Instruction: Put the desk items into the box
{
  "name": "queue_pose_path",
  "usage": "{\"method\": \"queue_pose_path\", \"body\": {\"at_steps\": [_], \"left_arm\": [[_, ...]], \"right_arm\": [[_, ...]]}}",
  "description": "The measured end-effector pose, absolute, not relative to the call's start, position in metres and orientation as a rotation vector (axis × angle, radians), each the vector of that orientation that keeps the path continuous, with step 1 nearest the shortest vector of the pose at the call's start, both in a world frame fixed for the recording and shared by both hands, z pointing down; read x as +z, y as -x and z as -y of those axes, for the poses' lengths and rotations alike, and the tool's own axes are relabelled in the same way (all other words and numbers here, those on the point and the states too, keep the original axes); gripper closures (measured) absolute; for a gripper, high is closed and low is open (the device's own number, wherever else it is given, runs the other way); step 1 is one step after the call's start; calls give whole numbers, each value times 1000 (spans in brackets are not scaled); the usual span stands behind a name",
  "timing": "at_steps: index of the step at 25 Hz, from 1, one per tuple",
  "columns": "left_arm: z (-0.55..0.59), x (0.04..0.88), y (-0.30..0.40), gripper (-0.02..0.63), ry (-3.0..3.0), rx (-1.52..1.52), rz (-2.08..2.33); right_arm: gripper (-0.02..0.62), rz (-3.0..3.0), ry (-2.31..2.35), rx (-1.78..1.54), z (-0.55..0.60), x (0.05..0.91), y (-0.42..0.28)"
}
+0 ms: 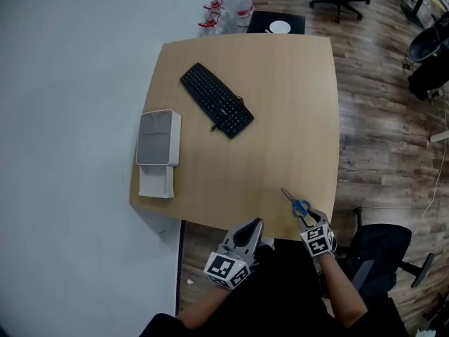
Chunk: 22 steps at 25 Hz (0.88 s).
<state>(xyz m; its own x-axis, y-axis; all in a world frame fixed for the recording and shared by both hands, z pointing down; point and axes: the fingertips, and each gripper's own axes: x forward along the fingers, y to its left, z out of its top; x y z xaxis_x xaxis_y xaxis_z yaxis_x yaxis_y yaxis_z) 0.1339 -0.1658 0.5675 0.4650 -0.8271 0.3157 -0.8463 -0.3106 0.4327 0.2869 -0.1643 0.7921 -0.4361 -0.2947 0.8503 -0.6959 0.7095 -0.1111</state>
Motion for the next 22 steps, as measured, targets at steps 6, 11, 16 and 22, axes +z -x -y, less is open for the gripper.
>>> {"method": "queue_pose_path", "body": {"at_steps": [6, 11, 16, 22], "left_arm": [[183, 587, -128, 591, -2101, 124, 1429], [186, 591, -125, 591, -2061, 147, 1450], [194, 598, -106, 591, -2010, 107, 1487], [202, 598, -81, 591, -2008, -58, 1430]], "right_arm": [[394, 1959, -566, 459, 175, 841, -282], [417, 1946, -491, 384, 176, 846, -283], [451, 1905, -471, 431, 179, 847, -286], [453, 1864, -498, 351, 185, 846, -282]]}}
